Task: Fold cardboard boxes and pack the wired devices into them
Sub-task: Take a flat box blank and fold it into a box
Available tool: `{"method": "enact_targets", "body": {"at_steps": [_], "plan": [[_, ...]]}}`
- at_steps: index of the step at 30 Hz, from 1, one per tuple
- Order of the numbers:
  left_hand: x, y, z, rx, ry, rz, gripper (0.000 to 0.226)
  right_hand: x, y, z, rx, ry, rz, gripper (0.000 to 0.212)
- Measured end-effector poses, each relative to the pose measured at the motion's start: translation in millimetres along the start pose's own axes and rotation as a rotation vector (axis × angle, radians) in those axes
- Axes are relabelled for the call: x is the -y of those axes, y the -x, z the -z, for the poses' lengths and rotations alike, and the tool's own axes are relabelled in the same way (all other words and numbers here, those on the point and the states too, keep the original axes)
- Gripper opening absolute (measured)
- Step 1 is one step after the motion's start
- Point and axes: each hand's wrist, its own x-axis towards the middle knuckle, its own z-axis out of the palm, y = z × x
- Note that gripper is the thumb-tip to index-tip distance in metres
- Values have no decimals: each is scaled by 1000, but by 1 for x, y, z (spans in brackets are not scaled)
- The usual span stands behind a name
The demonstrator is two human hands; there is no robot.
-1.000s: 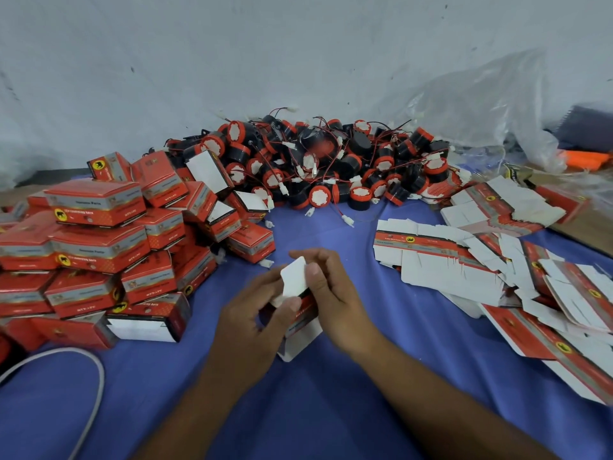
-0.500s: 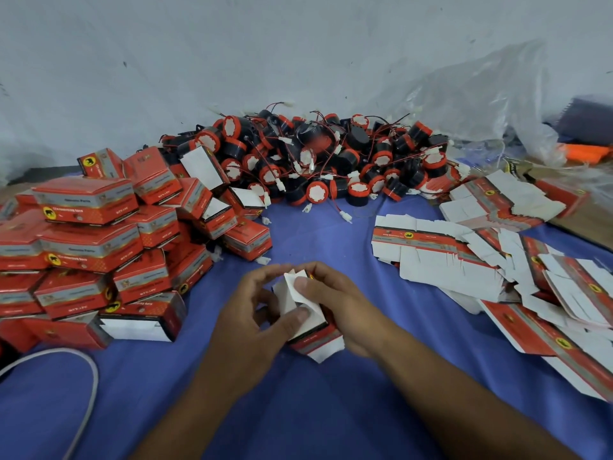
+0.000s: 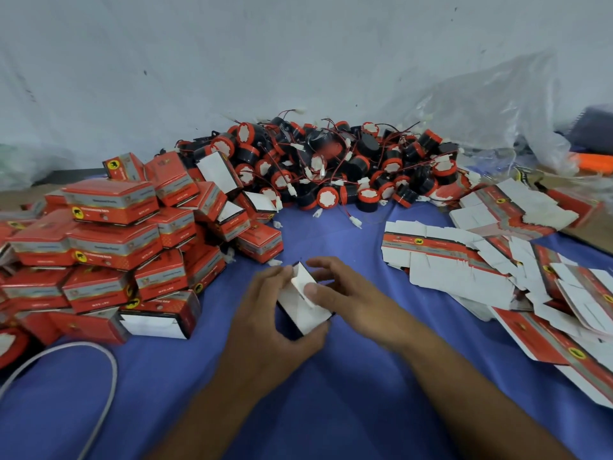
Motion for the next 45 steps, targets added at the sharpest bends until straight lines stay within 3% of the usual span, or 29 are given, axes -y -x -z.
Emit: {"method": "enact_targets", "body": {"at_steps": [5,14,19,25,28,31,34,38,41,45], "plan": [[3,-1,-3,-64,-170,-81,71,5,4,-7,37,44,199,29],[6,-2,-7,-94,-177,-86,75,-9,1,-16,-59,80,309,48],[7,-3,-7,-107,-183,-86,72,-14,-2,-21,-78,16,291,44],[7,-2,-8,-109,-228,-109,73,-12,-4,-30,-116,38,333,56],[9,-2,-8,-109,-234,-118,74,-17,-4,-31,-129,151,311,50],[10,-1,-8,-119,-255,-143,73,-19,-4,-26,-95,94,294,43],[6,-2,-9,-100,-223,-118,72,-17,-4,-23,-93,92,314,52],[13,-4,-2,132,-55,-82,84,-18,-4,-8,-146,420,422,69],[28,-8,3,227,-219,-170,73,-20,-5,8,-60,734,528,80],[39,-14,11,192,-545,-279,51,-21,-12,9,-122,1022,657,53]]}}
